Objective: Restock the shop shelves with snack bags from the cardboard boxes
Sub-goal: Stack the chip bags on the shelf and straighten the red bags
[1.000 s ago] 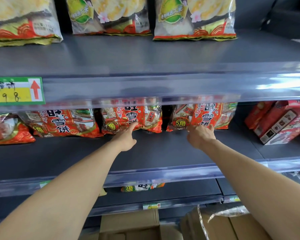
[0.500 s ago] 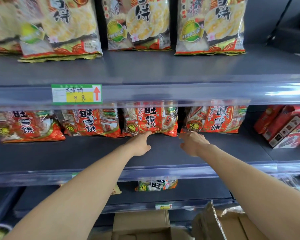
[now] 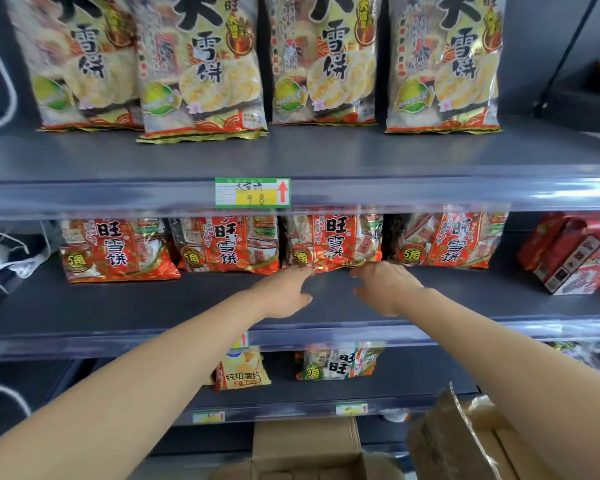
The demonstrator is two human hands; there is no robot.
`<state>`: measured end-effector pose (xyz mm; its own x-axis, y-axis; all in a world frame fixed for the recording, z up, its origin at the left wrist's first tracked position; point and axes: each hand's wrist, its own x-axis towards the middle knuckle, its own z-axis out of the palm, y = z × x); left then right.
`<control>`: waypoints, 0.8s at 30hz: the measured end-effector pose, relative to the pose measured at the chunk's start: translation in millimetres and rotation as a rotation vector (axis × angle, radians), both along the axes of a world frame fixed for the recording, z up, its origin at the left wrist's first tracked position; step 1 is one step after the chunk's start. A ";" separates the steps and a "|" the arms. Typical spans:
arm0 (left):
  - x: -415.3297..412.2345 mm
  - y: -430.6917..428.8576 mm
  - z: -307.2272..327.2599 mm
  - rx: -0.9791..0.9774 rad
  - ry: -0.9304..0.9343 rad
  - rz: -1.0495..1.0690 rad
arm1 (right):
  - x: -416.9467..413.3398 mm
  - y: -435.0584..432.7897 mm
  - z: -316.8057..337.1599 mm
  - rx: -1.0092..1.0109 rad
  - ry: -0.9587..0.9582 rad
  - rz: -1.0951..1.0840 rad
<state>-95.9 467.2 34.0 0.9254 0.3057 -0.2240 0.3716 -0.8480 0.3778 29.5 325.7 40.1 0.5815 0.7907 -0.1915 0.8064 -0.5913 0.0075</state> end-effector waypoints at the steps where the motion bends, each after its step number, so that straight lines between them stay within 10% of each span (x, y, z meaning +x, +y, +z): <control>1: -8.7 -0.7 7.3 0.023 0.002 -0.016 | -9.5 0.0 7.5 0.018 -0.025 0.017; 15: -125.3 3.1 153.2 0.319 -0.305 0.118 | -118.9 42.0 152.1 0.544 -0.182 0.403; 24: -156.0 108.2 212.1 0.367 -0.418 0.377 | -120.9 156.0 208.2 0.527 -0.138 0.424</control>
